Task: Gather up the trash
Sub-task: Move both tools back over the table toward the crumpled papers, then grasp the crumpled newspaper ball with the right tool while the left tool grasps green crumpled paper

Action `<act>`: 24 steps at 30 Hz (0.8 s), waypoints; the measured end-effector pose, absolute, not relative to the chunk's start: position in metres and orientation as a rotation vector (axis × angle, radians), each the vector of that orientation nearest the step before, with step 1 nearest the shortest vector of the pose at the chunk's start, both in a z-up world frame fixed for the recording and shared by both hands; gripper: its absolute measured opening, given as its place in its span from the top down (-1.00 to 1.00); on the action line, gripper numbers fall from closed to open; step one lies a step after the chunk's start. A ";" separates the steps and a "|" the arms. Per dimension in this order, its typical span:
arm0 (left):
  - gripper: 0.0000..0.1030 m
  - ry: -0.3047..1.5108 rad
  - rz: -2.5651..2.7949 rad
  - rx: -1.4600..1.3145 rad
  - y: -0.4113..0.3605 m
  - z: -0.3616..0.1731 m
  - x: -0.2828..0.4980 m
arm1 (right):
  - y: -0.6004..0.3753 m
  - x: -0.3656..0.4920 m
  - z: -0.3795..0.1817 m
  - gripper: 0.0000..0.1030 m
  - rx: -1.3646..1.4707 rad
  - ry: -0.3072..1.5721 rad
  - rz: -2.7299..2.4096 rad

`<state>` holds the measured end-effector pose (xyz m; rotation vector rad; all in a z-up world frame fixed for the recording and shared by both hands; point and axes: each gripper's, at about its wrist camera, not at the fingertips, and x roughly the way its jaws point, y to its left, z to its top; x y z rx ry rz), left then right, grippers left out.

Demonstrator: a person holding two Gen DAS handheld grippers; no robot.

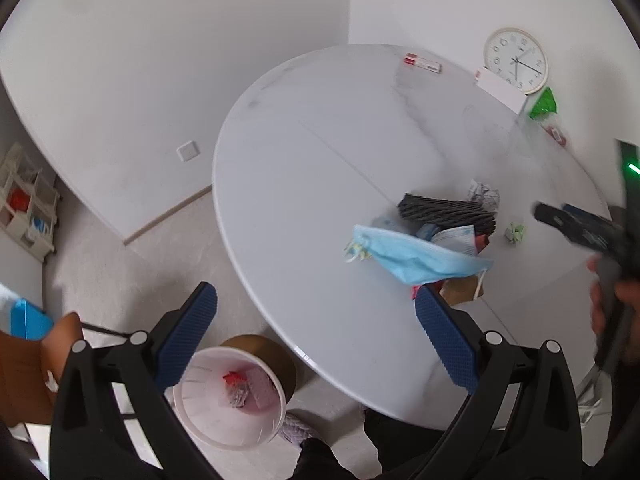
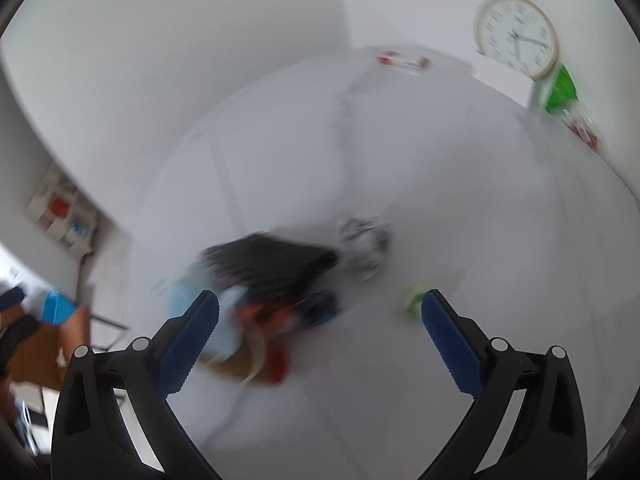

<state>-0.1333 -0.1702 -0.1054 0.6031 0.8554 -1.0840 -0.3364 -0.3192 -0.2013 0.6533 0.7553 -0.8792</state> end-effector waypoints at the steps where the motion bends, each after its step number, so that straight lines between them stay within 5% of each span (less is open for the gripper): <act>1: -0.85 0.851 -1.093 0.612 -0.177 -0.105 -0.138 | -0.330 -0.337 -0.207 -0.95 0.666 0.766 -0.894; 10: -0.85 0.785 -1.118 0.707 -0.228 -0.101 -0.177 | -0.427 -0.316 -0.285 -0.48 0.850 0.899 -0.904; 12: -0.85 0.783 -1.126 0.718 -0.234 -0.102 -0.183 | -0.432 -0.310 -0.293 -0.24 0.839 0.937 -0.886; 14: -0.85 0.784 -1.136 0.731 -0.243 -0.103 -0.190 | -0.434 -0.306 -0.298 0.22 0.838 0.963 -0.850; 24: -0.85 0.758 -1.261 0.808 -0.299 -0.106 -0.247 | -0.441 -0.368 -0.262 0.34 0.866 0.823 -0.815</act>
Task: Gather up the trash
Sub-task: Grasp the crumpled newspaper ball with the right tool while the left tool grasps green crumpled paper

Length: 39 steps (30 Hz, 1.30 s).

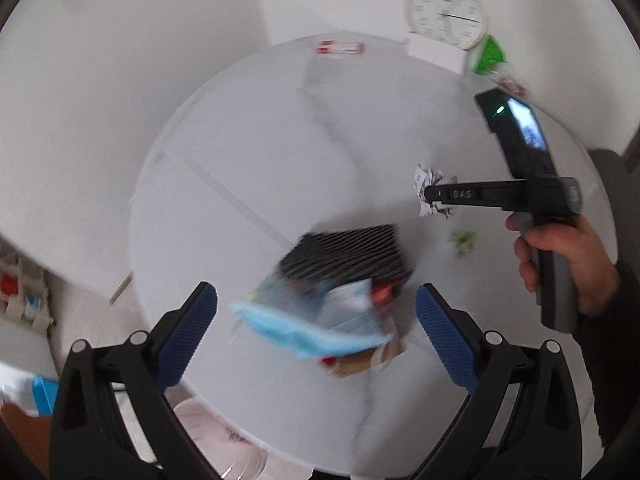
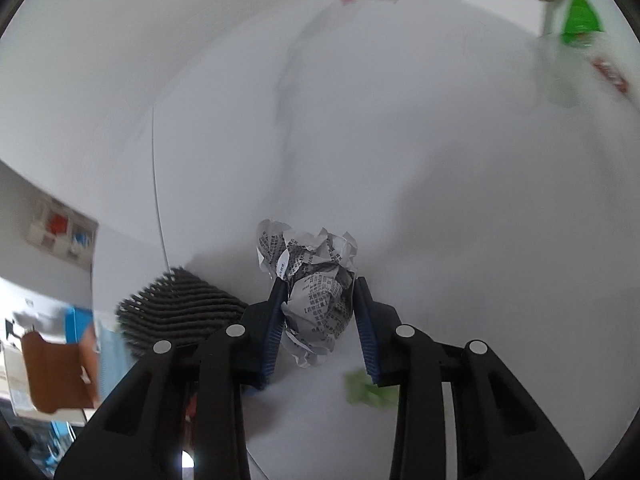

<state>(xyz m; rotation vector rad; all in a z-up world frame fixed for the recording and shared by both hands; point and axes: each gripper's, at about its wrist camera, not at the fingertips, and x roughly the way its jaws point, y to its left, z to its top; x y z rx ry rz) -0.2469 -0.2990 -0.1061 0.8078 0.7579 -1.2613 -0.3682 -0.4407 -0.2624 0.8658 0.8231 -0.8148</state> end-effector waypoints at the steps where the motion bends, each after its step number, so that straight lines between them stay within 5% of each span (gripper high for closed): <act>1: -0.85 0.754 -1.286 0.816 -0.308 -0.108 -0.258 | -0.440 -0.385 -0.253 0.34 0.863 0.797 -0.834; 10: -0.84 0.860 -1.474 0.924 -0.397 -0.169 -0.360 | -0.428 -0.499 -0.223 0.31 0.895 0.706 -0.988; 23: -0.20 1.151 -1.320 0.945 -0.450 -0.266 -0.378 | -0.430 -0.563 -0.246 0.30 1.013 0.640 -1.076; 29: 0.35 1.139 -1.332 0.933 -0.447 -0.267 -0.385 | -0.429 -0.561 -0.243 0.30 0.995 0.632 -1.079; 39: 0.41 1.107 -1.359 0.791 -0.409 -0.201 -0.352 | -0.415 -0.527 -0.211 0.30 0.909 0.633 -1.034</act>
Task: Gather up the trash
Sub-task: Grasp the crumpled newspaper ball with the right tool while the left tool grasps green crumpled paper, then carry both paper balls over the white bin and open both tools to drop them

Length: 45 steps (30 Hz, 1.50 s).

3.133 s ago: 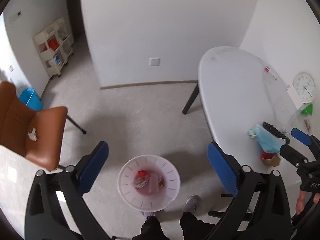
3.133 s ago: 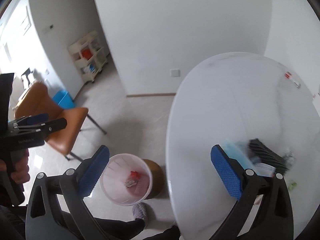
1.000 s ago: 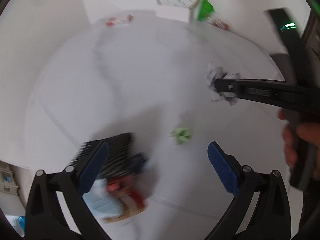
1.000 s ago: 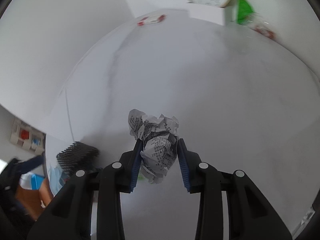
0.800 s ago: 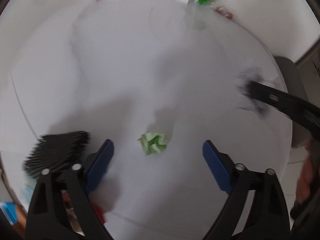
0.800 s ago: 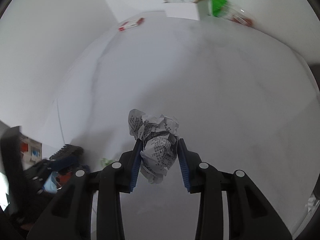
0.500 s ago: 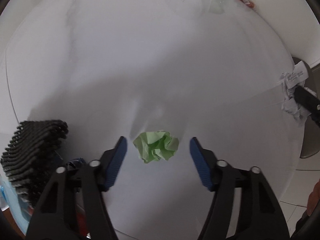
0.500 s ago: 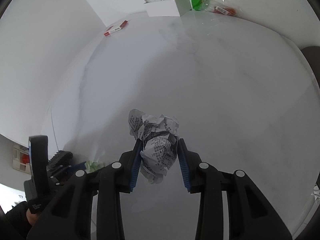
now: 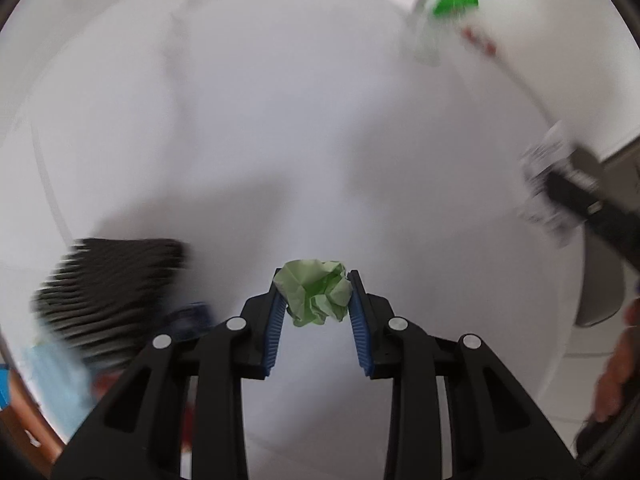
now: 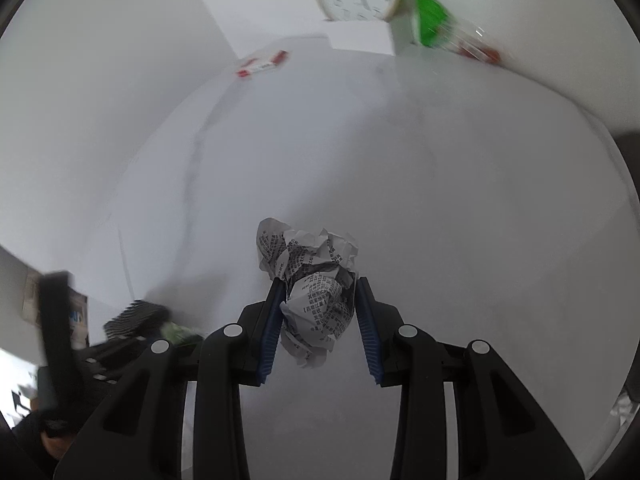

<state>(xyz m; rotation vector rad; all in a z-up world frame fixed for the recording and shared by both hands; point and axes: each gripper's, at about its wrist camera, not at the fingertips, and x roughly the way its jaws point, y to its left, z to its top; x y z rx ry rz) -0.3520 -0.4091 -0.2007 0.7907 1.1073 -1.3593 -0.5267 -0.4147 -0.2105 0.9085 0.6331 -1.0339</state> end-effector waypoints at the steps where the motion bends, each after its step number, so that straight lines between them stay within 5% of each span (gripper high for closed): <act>1: 0.41 1.084 -1.344 0.759 -0.395 -0.183 -0.336 | -0.409 -0.514 -0.201 0.30 0.884 0.630 -1.011; 8: 0.38 1.017 -1.078 0.605 -0.297 -0.115 -0.216 | -0.367 -0.407 -0.158 0.30 0.754 0.631 -0.765; 20: 0.37 1.068 -0.589 0.381 -0.030 -0.117 -0.027 | -0.209 -0.168 -0.143 0.27 0.525 0.794 -0.230; 27: 0.37 1.128 -0.528 0.287 0.038 -0.139 0.009 | -0.119 -0.081 -0.181 0.25 0.379 0.961 -0.049; 34: 0.37 1.186 -0.518 0.289 0.071 -0.179 0.034 | -0.030 -0.009 -0.289 0.24 0.238 1.188 0.081; 36: 0.37 1.194 -0.523 0.299 0.076 -0.185 0.038 | -0.011 0.003 -0.325 0.14 0.197 1.249 0.092; 40: 0.36 1.227 -0.552 0.324 0.087 -0.204 0.049 | 0.011 0.017 -0.372 -0.38 0.171 1.337 0.069; 45: 0.34 1.256 -0.595 0.356 0.085 -0.227 0.055 | -0.005 0.007 -0.327 -0.76 0.220 1.254 -0.018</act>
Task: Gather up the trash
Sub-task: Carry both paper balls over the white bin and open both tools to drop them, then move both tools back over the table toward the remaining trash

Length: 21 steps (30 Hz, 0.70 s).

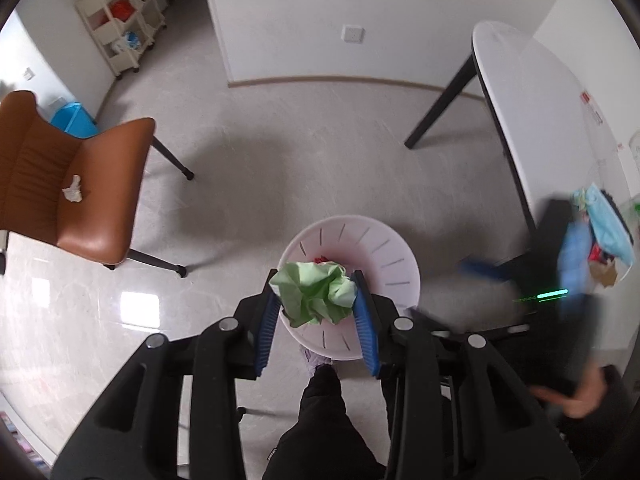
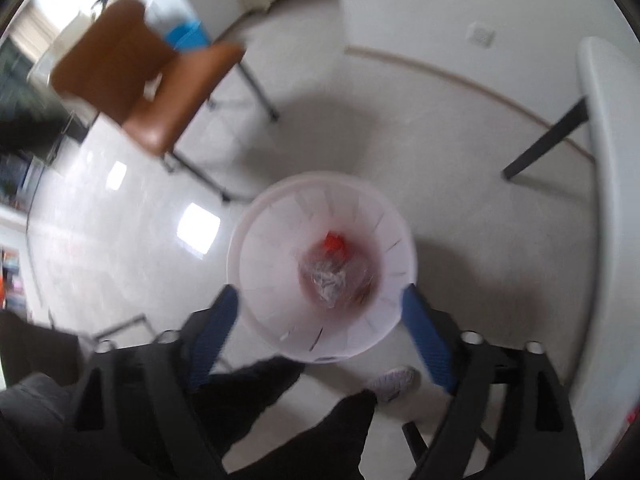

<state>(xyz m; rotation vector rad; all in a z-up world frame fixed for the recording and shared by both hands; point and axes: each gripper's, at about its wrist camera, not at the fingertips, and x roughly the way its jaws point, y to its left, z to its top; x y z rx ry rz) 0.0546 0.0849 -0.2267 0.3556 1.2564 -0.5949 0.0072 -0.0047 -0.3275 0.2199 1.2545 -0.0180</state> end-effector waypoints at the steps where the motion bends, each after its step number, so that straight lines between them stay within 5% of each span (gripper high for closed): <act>1: 0.32 1.266 -0.608 0.360 0.082 -0.234 0.055 | -0.016 -0.003 -0.307 -0.85 0.238 1.210 -0.054; 6: 0.18 1.307 -0.693 0.386 0.064 -0.263 0.053 | -0.057 -0.037 -0.230 -0.95 0.311 1.060 -0.198; 11: -0.71 1.349 -0.822 0.446 0.040 -0.294 0.036 | -0.084 -0.070 -0.189 -0.95 0.326 0.992 -0.295; 13: -0.84 1.357 -0.837 0.486 0.033 -0.306 0.030 | -0.092 -0.082 -0.180 -0.95 0.330 0.980 -0.317; 21: -0.85 1.427 -0.751 0.452 0.025 -0.327 0.028 | -0.101 -0.102 -0.184 -0.95 0.316 0.999 -0.337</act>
